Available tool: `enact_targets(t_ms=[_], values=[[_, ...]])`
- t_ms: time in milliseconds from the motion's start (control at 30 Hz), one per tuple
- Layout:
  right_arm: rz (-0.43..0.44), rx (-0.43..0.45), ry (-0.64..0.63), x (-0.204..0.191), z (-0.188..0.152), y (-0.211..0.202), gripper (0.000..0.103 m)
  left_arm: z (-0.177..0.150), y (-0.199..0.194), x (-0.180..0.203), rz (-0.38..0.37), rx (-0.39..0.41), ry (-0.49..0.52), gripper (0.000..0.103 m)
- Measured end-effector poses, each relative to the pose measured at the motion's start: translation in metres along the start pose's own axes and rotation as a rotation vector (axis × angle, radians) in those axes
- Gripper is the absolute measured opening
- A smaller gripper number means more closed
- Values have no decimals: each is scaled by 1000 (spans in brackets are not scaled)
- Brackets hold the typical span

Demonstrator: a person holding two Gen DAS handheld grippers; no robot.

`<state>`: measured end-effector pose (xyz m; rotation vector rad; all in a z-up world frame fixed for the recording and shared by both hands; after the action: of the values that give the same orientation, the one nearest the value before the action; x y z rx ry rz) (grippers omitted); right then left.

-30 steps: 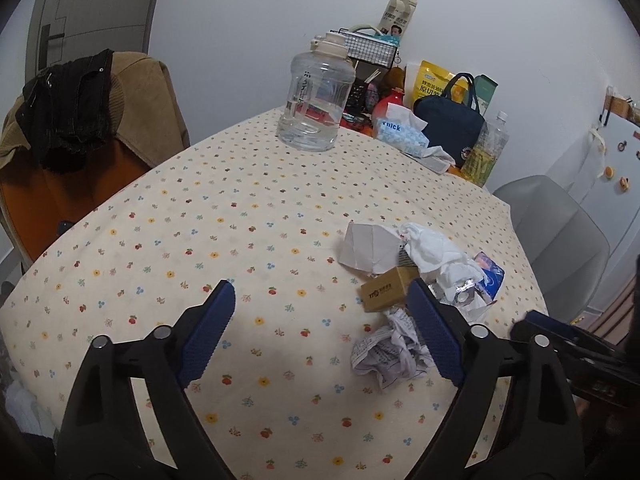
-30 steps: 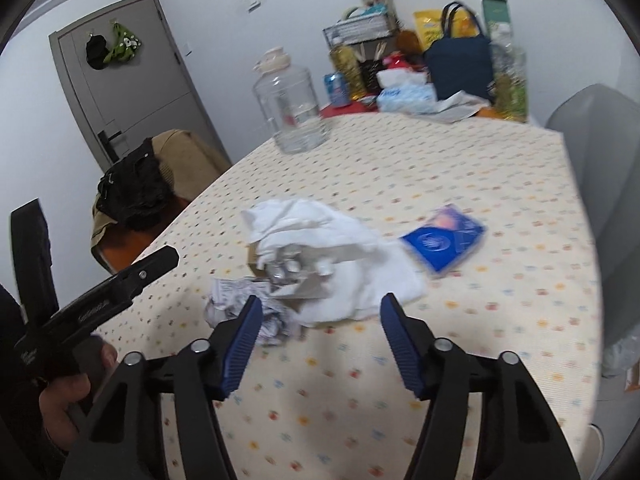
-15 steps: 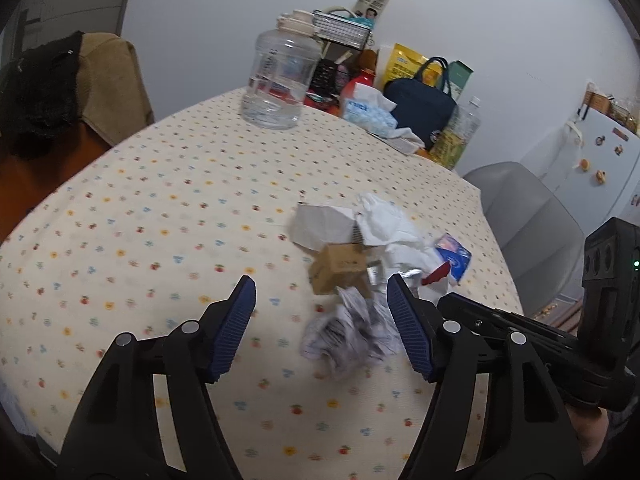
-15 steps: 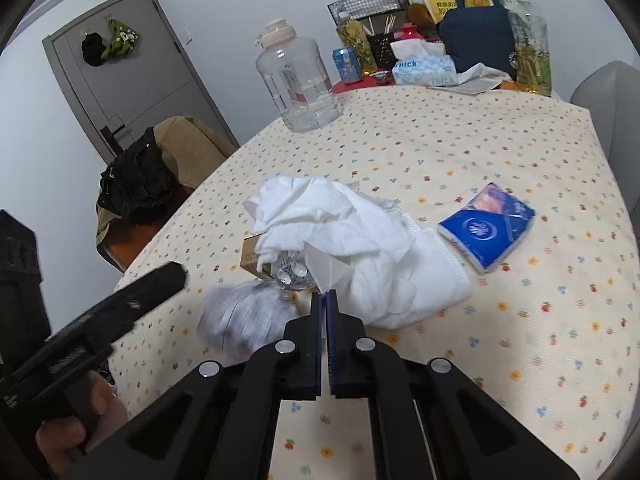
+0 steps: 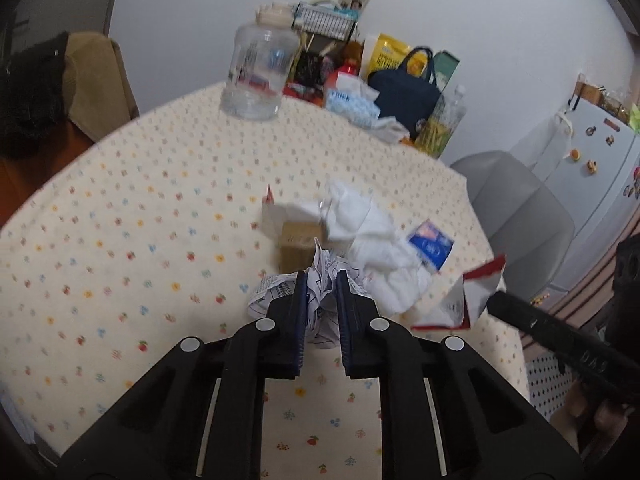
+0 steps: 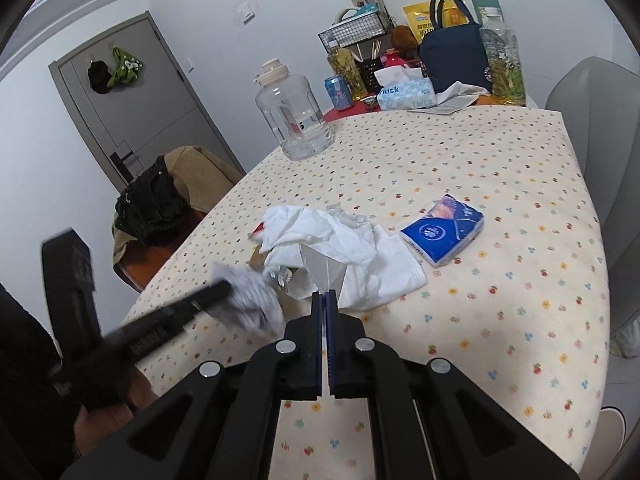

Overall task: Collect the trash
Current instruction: 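Close the left gripper on the crumpled grey paper ball, then carry the paper ball with the left gripper over the white bin and release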

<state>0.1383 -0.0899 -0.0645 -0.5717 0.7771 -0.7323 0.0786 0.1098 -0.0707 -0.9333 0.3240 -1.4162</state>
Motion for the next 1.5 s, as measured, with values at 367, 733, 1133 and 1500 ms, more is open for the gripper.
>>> enact_targets(t_ms=[367, 733, 1133, 1500], values=[[10, 64, 43, 25, -12, -48, 3, 24, -32, 49, -50, 83, 68, 14], [-75, 151, 143, 87, -31, -107, 3, 8, 9, 149, -170, -6, 188, 14], [-253, 227, 297, 167, -74, -172, 3, -16, 64, 252, -273, -118, 302, 14], [-409, 262, 493, 242, -139, -219, 3, -61, 103, 341, -345, -254, 399, 14]])
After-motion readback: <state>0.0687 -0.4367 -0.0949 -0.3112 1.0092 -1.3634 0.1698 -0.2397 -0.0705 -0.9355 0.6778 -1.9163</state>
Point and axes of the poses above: each gripper's, at about its wrist camera, not at the fingertips, and y roughly the way its jaws point, x to its right, z to its top, the point moved 4 cm from there along y, roughly the way its jaws point, and after that the axes turned 9 degrees about -x, right-handed, at the moved point
